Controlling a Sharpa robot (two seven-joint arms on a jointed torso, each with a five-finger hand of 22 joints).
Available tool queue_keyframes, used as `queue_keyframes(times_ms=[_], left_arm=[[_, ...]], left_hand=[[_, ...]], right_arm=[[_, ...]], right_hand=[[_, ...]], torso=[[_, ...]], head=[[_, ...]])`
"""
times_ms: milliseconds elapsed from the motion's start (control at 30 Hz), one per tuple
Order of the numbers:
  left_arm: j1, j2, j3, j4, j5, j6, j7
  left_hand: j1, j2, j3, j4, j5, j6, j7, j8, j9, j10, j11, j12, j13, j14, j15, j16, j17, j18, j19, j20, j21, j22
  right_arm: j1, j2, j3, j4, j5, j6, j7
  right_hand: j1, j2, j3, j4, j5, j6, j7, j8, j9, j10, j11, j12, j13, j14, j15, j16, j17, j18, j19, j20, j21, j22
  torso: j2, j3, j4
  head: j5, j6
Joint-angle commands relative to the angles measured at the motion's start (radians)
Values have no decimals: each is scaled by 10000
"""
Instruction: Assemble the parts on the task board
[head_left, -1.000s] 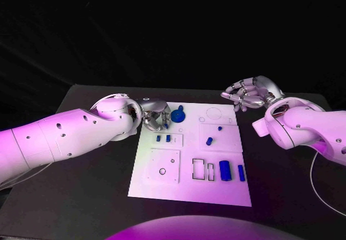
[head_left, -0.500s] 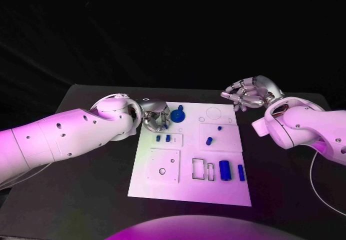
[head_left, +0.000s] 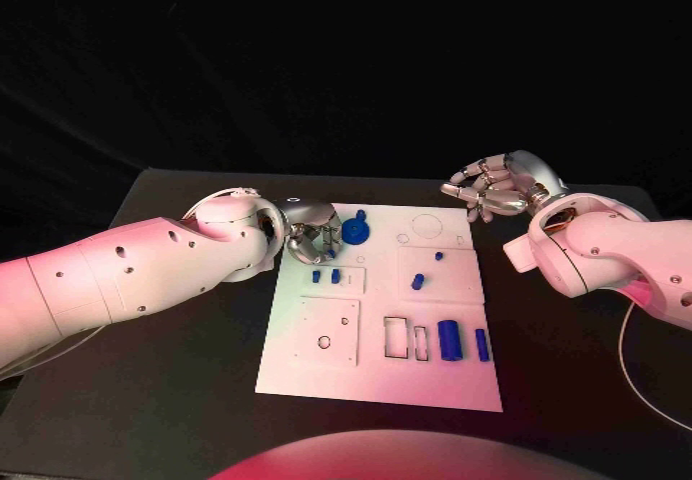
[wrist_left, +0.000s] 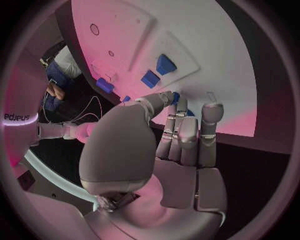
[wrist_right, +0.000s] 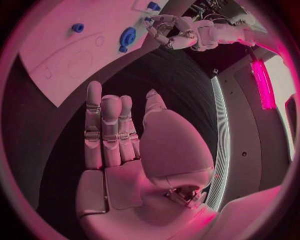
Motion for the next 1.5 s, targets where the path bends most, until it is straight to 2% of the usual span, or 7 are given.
queue_keyframes(times_ms=[33, 400, 767, 900, 1033, 1300, 1500], left_arm=[[-26, 45, -25, 21, 103, 240, 73], [-31, 45, -27, 8, 46, 113, 31], [-33, 28, -25, 17, 45, -16, 21], [-36, 20, -24, 20, 45, -31, 27], [-40, 5, -24, 23, 38, -60, 28], [-48, -21, -22, 7, 11, -62, -2], [-51, -88, -21, 17, 7, -73, 2]], left_hand=[[-127, -9, -64, -12, -45, 100, 5, -62, 18, 83, 19, -64, 12, -7, -26, -59, 0, -94, 71, -6, 32, -4], [-189, -59, -131, -17, -30, -15, 51, -222, -1, 14, 69, -229, 9, -56, 7, -87, -70, -73, -26, 7, -60, -140], [-297, -156, -105, 9, -12, -501, 175, -768, -167, -183, 191, -639, -34, -158, 119, -114, -230, -44, -144, 101, -172, -286], [-315, -167, -106, 17, -13, -528, 181, -807, -183, -183, 194, -664, -35, -174, 122, -121, -264, -40, -152, 104, -181, -299], [-346, -195, -114, 30, -16, -583, 180, -871, -209, -172, 189, -694, -33, -181, 120, -119, -268, -35, -167, 109, -197, -325], [-450, -267, -130, 87, -12, -743, 100, -1072, -297, -212, 188, -838, -36, -209, 117, -124, -331, -31, -163, 96, -206, -330], [-543, -372, -173, 132, 0, -779, 42, -1177, -343, -432, 273, -1039, -74, -238, 178, -135, -406, -39, -169, 133, -224, -349]], right_arm=[[-5, 4, -1, 7, -54, 69, 74], [-6, -5, -1, 10, -54, 71, 72], [-6, -16, -1, 6, -147, 36, 1], [-6, -16, -1, 8, -161, 32, -8], [-6, -19, -1, 4, -167, 35, -15], [-7, -24, -1, -38, -162, 27, -34], [-7, -52, -1, -46, -224, -99, -80]], right_hand=[[82, 38, 27, -13, -19, -61, -16, 52, -16, -76, -24, 15, -10, -31, -23, -27, -10, 46, 64, -18, -68, -10], [82, 38, 27, -13, -19, -61, -16, 52, -16, -76, -24, 15, -10, -31, -23, -27, -10, 46, 64, -18, -68, -10], [85, 45, 8, -12, -20, -69, -16, 68, -24, -78, -25, 20, -38, -21, -24, -53, 12, 45, 76, -20, -88, -23], [80, 39, 0, -11, -22, -71, -16, 70, -25, -77, -25, 22, -42, -19, -24, -58, 15, 45, 79, -20, -90, -25], [76, 39, -2, -9, -22, -71, -16, 71, -25, -77, -24, 23, -43, -21, -24, -69, 4, 45, 79, -20, -91, -25], [65, 36, -10, -6, -24, -73, -15, 73, -27, -78, -23, 24, -47, -26, -22, -95, -17, 45, 80, -19, -94, -27], [33, 2, -98, -9, -15, -165, 82, 124, -74, -564, 90, -371, -443, -519, 94, -857, -493, 23, -144, 80, -347, -148]], torso=[[-9, 4, 3], [-2, 6, -3], [-11, 2, 3], [-16, 2, 2], [-28, 11, 7], [-11, 2, -9], [-10, 5, 3]], head=[[1, -5], [0, 7], [22, 28], [22, 24], [25, 36], [35, 75], [18, 83]])
